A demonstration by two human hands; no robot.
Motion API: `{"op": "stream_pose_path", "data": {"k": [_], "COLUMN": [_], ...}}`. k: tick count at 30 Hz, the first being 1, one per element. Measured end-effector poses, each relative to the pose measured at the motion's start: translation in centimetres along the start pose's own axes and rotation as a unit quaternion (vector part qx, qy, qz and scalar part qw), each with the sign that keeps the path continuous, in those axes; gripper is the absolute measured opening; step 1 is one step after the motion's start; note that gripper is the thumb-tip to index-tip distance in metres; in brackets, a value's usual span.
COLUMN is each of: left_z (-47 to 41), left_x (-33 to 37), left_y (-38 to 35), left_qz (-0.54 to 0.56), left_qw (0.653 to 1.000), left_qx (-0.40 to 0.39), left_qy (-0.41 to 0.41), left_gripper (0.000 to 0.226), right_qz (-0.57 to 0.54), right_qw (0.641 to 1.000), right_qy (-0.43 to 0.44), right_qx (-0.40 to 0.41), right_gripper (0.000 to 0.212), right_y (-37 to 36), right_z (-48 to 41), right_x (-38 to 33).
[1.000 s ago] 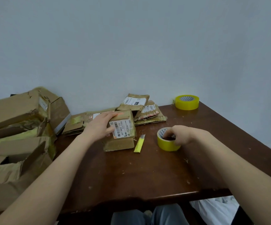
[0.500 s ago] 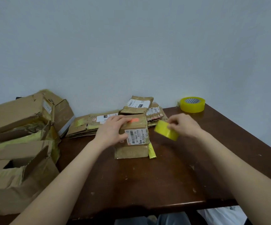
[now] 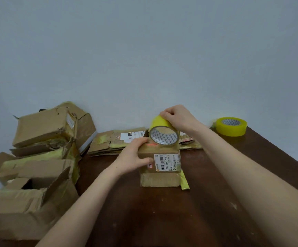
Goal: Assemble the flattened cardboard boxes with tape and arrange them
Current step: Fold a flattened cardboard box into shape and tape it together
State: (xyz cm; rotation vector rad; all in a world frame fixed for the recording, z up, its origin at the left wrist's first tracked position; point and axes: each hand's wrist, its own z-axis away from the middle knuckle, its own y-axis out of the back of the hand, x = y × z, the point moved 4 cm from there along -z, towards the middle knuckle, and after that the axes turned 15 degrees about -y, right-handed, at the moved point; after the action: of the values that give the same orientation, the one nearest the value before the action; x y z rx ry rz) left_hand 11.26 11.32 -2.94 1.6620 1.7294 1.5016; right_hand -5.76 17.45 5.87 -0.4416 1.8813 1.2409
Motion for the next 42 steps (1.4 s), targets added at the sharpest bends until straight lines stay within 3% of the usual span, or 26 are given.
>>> {"op": "stream_pose_path", "data": {"k": [4,8,11,13,16,18,22,24,29,35,42], "left_z": [-0.3,-1.3,-2.6,-3.3,-3.5,-3.6,-3.4,-3.3,-2.6,-1.0,0.7], "left_x": [-0.4,1.3,2.4,2.4,2.0,1.7,1.2,0.7,-0.6,-1.3,-1.7], "left_y": [1.2,3.0,3.3,2.9,2.6,2.6,2.5,2.6,2.5,2.6,0.8], "left_qz": [0.139,0.254,0.242,0.288,0.374,0.374,0.339,0.353,0.351,0.337,0.452], "left_qw": [0.982,0.926,0.93,0.913,0.869,0.868,0.871,0.857,0.846,0.848,0.777], "left_qx": [0.1,0.266,0.241,0.228,0.234,0.237,0.276,0.291,0.303,0.299,0.299], "left_qy": [0.074,0.09,0.138,0.178,0.224,0.223,0.224,0.238,0.265,0.278,0.32], "left_gripper": [0.065,0.029,0.035,0.041,0.025,0.017,0.019,0.018,0.017,0.026,0.013], "right_qz": [-0.001,-0.004,-0.007,-0.008,-0.015,-0.022,-0.012,0.01,-0.044,0.048,0.131], "right_qw": [1.0,1.0,1.0,1.0,1.0,1.0,0.996,0.994,0.996,0.996,0.989], "right_qy": [-0.002,0.008,0.009,0.009,0.005,0.007,0.02,0.025,0.019,0.067,0.059], "right_qx": [0.001,0.0,0.005,0.008,0.004,-0.004,-0.08,-0.103,-0.08,-0.036,-0.027], "right_gripper": [0.046,0.041,0.037,0.04,0.039,0.04,0.035,0.053,0.045,0.057,0.058], "right_y": [-0.7,-1.2,-1.4,-1.4,-1.4,-1.5,-1.8,-1.6,-1.1,-1.3,-2.2], "right_z": [-0.3,-0.5,-0.6,-0.6,-0.5,-0.4,0.3,0.8,0.0,-0.4,-0.1], "right_x": [-0.2,-0.4,-0.4,-0.4,-0.1,0.0,0.1,0.5,2.0,0.2,-1.7]}}
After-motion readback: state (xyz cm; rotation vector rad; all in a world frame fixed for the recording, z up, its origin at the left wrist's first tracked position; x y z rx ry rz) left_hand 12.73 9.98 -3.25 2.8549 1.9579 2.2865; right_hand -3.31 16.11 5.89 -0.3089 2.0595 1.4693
